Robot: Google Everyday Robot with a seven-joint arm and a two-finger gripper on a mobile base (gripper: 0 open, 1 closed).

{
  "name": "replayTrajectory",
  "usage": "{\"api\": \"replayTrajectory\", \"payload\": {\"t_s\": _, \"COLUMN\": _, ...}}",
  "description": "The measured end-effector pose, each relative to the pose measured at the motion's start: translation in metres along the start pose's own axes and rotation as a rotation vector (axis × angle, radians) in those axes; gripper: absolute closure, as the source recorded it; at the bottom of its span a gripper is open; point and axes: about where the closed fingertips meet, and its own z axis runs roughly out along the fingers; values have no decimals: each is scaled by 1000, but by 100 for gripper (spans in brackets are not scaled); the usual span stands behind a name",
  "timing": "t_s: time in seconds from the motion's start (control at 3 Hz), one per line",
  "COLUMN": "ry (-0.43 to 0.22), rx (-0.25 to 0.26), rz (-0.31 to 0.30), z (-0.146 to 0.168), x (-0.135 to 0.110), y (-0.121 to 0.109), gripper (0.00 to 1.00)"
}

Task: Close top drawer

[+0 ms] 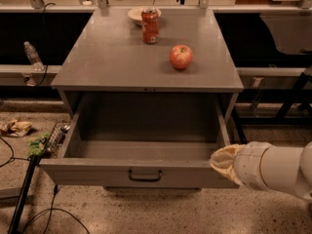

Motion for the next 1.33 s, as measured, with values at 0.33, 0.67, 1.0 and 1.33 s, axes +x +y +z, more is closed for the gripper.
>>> {"api": "replayTrajectory", "payload": {"t_s": 0.33, "ry": 8, "rx": 29, "rz": 42, "z": 11, "x": 20, "y": 17, "gripper": 100}}
{"api": "replayTrajectory", "payload": {"t_s": 0.67, "ry": -4, "rx": 22, "rz": 96, "z": 23, "x": 31, "y": 35, "gripper": 100}}
{"api": "replayTrajectory", "payload": {"t_s": 1.0, "ry": -3, "rx": 20, "rz": 102, "z": 25, "x": 32, "y": 36, "gripper": 100}}
{"api": "replayTrajectory", "payload": {"t_s": 1.33, "ry": 14, "rx": 12, "rz": 104, "z": 32, "x": 37, "y": 37, "gripper": 100}}
